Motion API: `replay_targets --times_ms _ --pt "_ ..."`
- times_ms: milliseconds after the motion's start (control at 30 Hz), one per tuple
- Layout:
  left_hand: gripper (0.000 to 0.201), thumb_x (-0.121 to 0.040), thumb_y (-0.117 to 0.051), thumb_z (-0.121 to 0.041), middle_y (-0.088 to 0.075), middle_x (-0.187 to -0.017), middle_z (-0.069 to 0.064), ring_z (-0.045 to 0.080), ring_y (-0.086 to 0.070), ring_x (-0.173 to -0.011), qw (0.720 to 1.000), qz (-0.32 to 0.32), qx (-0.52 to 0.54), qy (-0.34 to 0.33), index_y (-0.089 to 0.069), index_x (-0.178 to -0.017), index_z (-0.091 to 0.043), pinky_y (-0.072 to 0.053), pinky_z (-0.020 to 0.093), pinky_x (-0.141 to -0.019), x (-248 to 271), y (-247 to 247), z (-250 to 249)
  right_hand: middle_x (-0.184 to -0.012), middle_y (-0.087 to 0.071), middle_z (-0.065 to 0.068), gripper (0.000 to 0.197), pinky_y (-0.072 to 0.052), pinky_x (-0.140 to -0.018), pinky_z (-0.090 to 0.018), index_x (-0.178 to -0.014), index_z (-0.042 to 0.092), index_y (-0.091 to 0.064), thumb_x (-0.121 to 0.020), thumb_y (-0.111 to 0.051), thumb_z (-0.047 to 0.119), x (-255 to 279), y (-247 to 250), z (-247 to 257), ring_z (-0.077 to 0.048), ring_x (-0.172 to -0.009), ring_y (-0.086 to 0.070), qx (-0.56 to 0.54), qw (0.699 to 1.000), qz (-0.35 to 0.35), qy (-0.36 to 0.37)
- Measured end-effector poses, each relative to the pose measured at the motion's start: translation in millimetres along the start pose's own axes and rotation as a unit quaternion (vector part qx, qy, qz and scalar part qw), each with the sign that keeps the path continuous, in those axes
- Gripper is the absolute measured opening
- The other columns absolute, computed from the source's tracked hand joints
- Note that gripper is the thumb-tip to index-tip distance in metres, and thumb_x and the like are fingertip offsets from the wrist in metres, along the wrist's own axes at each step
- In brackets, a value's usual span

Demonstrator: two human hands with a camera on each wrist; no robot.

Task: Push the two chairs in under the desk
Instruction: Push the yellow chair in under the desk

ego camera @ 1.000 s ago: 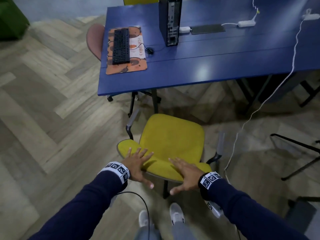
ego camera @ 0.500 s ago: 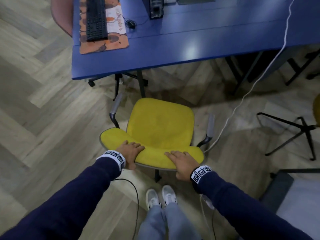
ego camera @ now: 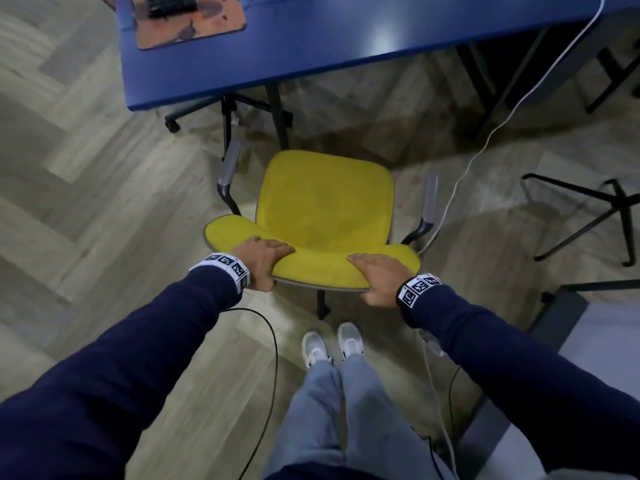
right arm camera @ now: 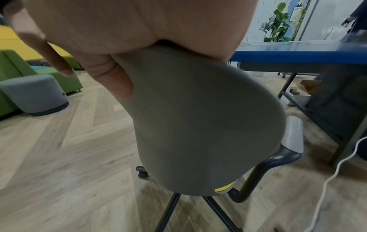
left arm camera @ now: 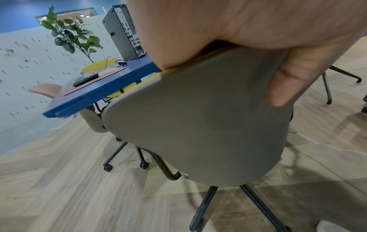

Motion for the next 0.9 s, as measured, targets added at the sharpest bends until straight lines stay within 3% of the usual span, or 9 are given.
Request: replay_targets --times_ms 133,233,300,533,766,900 --pt "0.086 -0.059 -0.058 -0.039 -0.057 -0.142 -0.002 0.023 -0.058 -0.125 0.999 -0.040 0.010 0.019 -0.045 -0.143 -0.025 -0.042 0.039 -0.107 0.8 -5.7 12.4 -0.159 -0.033 -0.010 0.088 -0.029 -0.115 -0.032 -0.154 0.011 -0.025 -0.079 -0.066 0.032 0.1 2.7 -1.3 -0.025 -0.143 -0.037 0.002 1.000 -0.007 0.002" --pt "0.068 -0.055 -0.054 -0.046 -0.072 -0.111 -0.006 0.024 -0.069 -0.098 0.998 -0.056 0.032 0.025 -0.059 -0.121 -0.030 -0.055 0.039 -0.086 -8.5 -8.6 9.7 -0.157 -0.037 -0.010 0.086 -0.034 -0.113 -0.035 -0.153 0.012 -0.028 -0.079 -0.065 0.035 1.9 7.1 -6.7 -0.027 -0.141 -0.040 0.006 1.000 -0.004 0.003" --pt "0.056 -0.053 -0.051 -0.050 -0.072 -0.094 -0.007 0.023 -0.069 -0.084 0.997 -0.056 0.041 0.028 -0.061 -0.105 -0.031 -0.058 0.038 -0.071 -14.1 -9.3 5.8 -0.156 -0.039 -0.009 0.084 -0.038 -0.111 -0.038 -0.152 0.012 -0.030 -0.079 -0.065 0.035 3.4 12.2 -13.6 -0.028 -0.139 -0.043 0.013 1.000 0.002 0.008" --pt "0.033 -0.056 -0.051 -0.049 -0.067 -0.065 -0.005 0.022 -0.063 -0.058 0.996 -0.054 0.056 0.042 -0.058 -0.079 -0.027 -0.055 0.031 -0.055 -25.7 4.5 -21.1 -0.149 -0.049 -0.007 0.079 -0.043 -0.105 -0.045 -0.147 0.016 -0.038 -0.074 -0.065 0.031 6.9 35.4 -45.7 -0.030 -0.132 -0.050 0.033 0.999 0.021 0.027" --pt "0.029 -0.058 -0.053 -0.047 -0.065 -0.059 -0.004 0.020 -0.059 -0.051 0.996 -0.047 0.064 0.049 -0.059 -0.076 -0.025 -0.049 0.027 -0.049 -44.8 29.3 -46.2 -0.148 -0.050 -0.006 0.079 -0.045 -0.104 -0.044 -0.148 0.015 -0.037 -0.076 -0.066 0.032 6.4 48.2 -84.4 -0.030 -0.129 -0.053 0.057 0.997 0.029 0.042" --pt "0.032 -0.056 -0.051 -0.047 -0.065 -0.061 -0.004 0.021 -0.061 -0.053 0.994 -0.039 0.075 0.062 -0.060 -0.078 -0.025 -0.051 0.028 -0.050 -65.0 44.4 -70.8 -0.153 -0.044 -0.005 0.083 -0.040 -0.110 -0.041 -0.151 0.016 -0.033 -0.078 -0.067 0.036 14.2 55.2 -121.7 -0.027 -0.135 -0.047 0.056 0.997 0.024 0.043"
Point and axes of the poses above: each hand's wrist, its own x-axis away from the middle knuckle, its own y-axis out of the back of the hand, z = x × y, the point moved 1 cm from there along -x, towards the middle knuckle
